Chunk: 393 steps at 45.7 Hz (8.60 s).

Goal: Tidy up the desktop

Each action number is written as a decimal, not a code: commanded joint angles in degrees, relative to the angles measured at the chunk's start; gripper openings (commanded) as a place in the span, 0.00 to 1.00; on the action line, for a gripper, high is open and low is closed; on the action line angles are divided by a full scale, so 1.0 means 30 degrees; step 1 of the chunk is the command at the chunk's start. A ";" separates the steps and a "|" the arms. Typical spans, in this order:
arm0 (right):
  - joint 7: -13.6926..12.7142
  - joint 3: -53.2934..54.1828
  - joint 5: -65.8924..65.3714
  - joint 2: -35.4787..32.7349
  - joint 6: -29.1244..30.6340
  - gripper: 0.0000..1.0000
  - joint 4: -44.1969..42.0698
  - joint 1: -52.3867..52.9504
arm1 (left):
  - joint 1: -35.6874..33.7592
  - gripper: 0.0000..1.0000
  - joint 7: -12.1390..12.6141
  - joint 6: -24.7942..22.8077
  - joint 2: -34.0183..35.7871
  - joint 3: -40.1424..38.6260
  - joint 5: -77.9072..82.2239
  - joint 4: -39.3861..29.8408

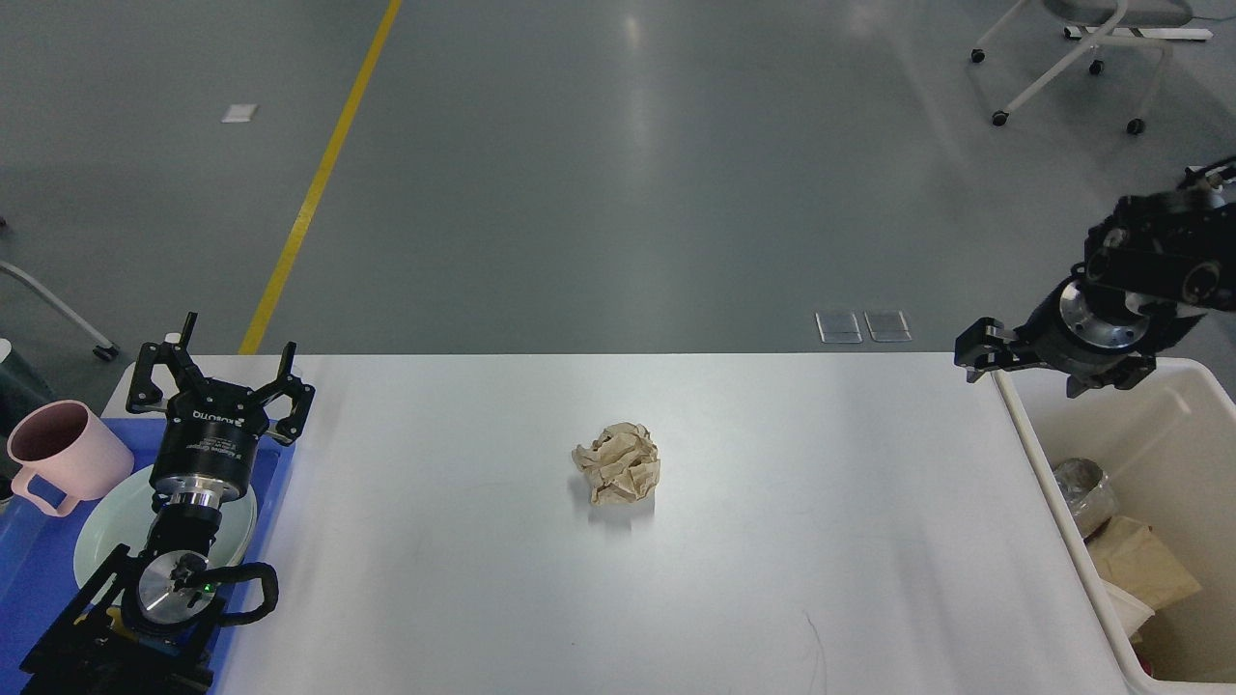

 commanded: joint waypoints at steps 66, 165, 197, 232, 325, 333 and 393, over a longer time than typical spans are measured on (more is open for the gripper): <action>-0.1408 -0.2231 0.7753 0.4129 0.2218 1.00 1.1650 1.5488 | 0.0023 0.97 -0.0001 0.0000 0.0005 0.0004 0.0001 0.0000; -0.0969 1.2096 0.6376 1.2215 -1.1526 1.00 -0.6926 -1.1059 | 0.0023 0.96 -0.0030 0.0000 0.0005 0.0005 0.0001 0.0000; 0.0467 1.3827 0.6317 1.2215 -1.1819 1.00 -0.7161 -1.1733 | 0.0023 0.97 -0.0030 0.0000 0.0005 0.0005 0.0001 0.0000; 0.0233 1.3768 0.5379 1.2274 -1.1644 0.00 -0.7219 -1.1938 | 0.0023 0.97 -0.0030 0.0000 0.0005 0.0005 0.0001 0.0000; 0.0057 -0.4278 0.5936 0.1903 0.3181 0.00 1.2526 1.4751 | -0.0007 0.97 0.0058 0.0000 0.0034 -0.0025 0.0001 0.0000; 0.0057 -0.5595 0.5936 0.1113 0.2304 0.00 1.2468 1.4372 | -0.0007 0.96 0.0029 0.0000 0.0034 -0.0025 0.0001 0.0000; 0.0409 0.7996 0.2450 0.0613 -1.3372 0.00 -1.3313 -2.0434 | 0.0023 0.97 -0.0001 0.0000 0.0005 0.0005 0.0001 0.0000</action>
